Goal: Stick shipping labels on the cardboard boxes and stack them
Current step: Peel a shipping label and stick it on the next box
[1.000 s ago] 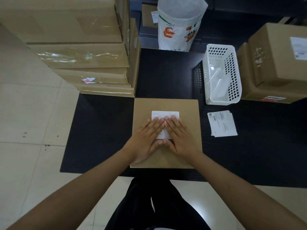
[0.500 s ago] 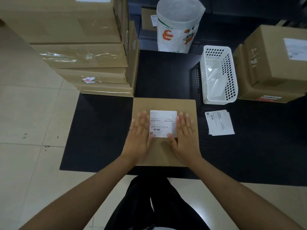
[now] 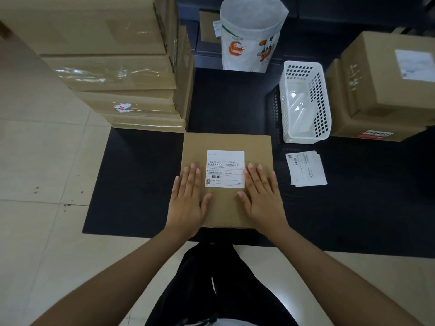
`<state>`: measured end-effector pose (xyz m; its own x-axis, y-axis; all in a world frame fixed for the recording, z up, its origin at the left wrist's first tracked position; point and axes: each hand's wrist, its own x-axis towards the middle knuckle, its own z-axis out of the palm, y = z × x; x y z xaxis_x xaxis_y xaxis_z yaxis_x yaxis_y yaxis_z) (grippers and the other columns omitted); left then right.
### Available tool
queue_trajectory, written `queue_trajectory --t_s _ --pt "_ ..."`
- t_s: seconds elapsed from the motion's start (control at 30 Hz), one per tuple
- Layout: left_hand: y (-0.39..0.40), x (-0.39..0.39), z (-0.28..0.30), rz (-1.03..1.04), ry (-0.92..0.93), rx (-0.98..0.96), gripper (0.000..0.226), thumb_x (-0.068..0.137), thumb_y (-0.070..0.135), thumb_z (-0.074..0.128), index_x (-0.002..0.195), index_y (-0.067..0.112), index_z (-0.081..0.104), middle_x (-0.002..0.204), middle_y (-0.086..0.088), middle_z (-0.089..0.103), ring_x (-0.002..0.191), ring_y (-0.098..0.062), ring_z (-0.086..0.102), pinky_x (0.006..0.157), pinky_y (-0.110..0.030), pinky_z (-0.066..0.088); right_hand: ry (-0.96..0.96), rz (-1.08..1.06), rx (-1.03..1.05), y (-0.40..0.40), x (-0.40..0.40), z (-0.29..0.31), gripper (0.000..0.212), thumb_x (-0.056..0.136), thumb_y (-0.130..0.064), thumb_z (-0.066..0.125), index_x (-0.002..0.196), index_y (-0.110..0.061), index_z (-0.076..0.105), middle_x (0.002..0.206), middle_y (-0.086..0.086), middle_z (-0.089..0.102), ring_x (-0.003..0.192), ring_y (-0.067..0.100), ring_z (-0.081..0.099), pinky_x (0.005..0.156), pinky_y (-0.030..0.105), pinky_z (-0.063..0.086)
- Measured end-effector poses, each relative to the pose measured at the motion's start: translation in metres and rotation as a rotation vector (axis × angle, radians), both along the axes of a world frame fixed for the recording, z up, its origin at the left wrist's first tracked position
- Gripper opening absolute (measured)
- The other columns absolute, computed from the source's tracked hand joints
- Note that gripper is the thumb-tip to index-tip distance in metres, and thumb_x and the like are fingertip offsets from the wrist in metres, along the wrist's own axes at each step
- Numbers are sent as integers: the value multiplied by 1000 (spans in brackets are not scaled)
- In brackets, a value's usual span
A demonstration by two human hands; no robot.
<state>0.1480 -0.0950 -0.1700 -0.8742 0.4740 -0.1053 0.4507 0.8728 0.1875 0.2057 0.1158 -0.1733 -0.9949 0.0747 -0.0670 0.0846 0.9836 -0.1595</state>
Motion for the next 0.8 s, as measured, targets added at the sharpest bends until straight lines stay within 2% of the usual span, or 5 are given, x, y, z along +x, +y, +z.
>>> queue_trajectory --t_s 0.23,0.4,0.53,0.67,0.8 --pt "-4 8 5 212 -100 151 81 92 64 15 153 14 -5 160 0 -10 147 -14 -14 120 -32 -5 26 -97 -107 -5 3 3 73 98 -56 11 153 -8 13 161 6 6 149 22 -4 120 40 0" --pt "-12 21 16 615 -200 496 76 91 56 49 150 19 19 155 -2 26 143 -21 24 114 -45 27 254 -552 -366 -3 20 16 61 92 -49 47 141 -13 42 146 7 42 135 24 36 112 44 29" --pt "-15 30 18 870 -365 735 71 89 56 54 147 25 27 147 5 39 132 -16 41 99 -33 37 122 -1003 -681 -10 29 15 63 89 -57 51 139 -19 43 138 3 50 125 21 46 103 46 42" --pt "-20 32 14 875 -455 854 67 88 55 57 144 24 36 140 5 48 126 -14 48 99 -29 40 62 -1010 -856 -22 34 14 65 87 -62 51 136 -20 45 129 2 56 113 19 54 97 44 47" --pt "-18 26 16 819 -514 870 57 90 48 59 137 19 44 118 9 54 104 -10 54 83 -22 42 89 -1004 -884 -31 33 16 60 89 -55 55 132 -15 46 125 6 58 100 15 52 92 37 47"
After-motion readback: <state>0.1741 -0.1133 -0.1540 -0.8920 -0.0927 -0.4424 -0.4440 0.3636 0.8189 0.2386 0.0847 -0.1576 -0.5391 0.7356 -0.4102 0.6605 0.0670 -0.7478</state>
